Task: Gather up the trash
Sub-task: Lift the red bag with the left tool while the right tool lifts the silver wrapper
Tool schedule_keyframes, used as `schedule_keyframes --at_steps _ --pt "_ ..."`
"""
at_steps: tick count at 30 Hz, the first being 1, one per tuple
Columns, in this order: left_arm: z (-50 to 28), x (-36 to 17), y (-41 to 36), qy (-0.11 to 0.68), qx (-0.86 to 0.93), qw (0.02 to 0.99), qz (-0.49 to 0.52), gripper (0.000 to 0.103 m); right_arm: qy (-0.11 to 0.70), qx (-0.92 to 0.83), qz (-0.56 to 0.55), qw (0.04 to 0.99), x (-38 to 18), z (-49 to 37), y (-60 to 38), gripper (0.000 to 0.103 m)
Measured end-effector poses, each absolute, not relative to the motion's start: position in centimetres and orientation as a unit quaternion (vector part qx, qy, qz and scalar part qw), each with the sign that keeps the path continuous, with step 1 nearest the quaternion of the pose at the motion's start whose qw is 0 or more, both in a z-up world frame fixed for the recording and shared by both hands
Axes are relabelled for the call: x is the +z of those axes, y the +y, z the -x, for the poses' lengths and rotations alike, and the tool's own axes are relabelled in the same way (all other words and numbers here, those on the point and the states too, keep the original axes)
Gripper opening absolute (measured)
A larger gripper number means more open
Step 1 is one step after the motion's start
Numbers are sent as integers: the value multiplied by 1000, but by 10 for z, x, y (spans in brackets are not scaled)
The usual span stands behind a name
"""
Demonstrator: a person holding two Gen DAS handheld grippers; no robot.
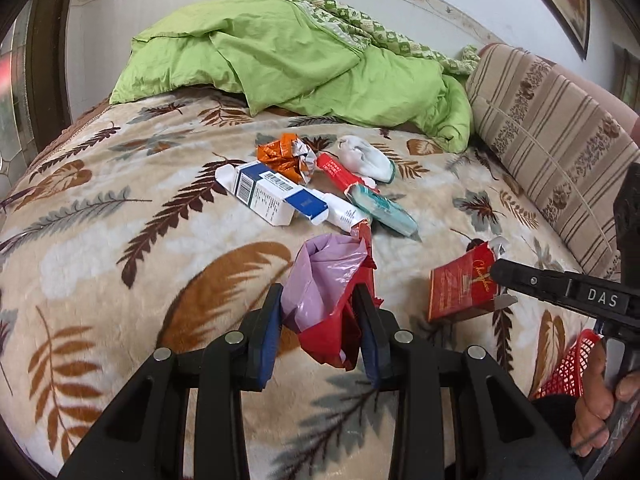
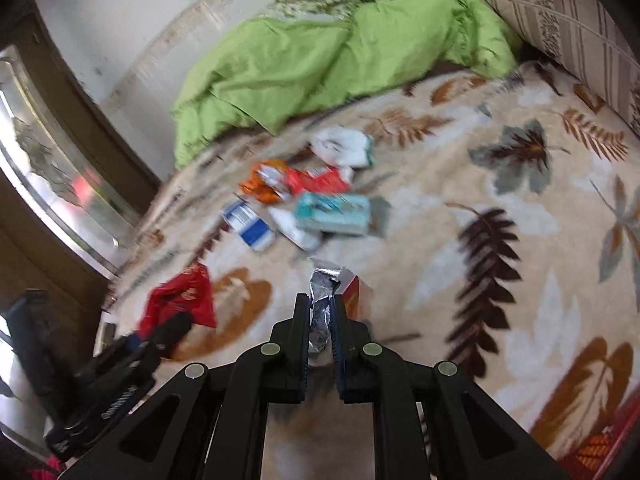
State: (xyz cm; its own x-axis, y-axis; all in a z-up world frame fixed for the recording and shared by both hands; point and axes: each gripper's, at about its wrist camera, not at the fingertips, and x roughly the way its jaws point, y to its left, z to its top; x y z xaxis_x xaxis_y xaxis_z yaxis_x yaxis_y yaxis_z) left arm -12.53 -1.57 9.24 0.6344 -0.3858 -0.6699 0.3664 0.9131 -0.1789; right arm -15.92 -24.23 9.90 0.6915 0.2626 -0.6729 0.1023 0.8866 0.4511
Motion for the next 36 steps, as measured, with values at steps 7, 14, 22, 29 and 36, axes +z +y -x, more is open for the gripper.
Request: schedule_keyframes --at_steps 7,14,22,29,36 --pt "129 89 -17 370 -208 905 4 33 402 34 -226 887 95 167 -245 34" --pt "125 85 -16 373 -208 904 12 33 406 25 -225 885 93 170 -248 41" --pt "120 80 -17 378 -216 900 14 33 437 -17 -246 865 77 152 -258 41" --pt "121 80 -21 371 -226 901 12 33 421 -2 -240 874 80 156 -256 13" --pt "128 84 -22 355 -219 909 1 33 342 14 -159 926 108 176 -222 10"
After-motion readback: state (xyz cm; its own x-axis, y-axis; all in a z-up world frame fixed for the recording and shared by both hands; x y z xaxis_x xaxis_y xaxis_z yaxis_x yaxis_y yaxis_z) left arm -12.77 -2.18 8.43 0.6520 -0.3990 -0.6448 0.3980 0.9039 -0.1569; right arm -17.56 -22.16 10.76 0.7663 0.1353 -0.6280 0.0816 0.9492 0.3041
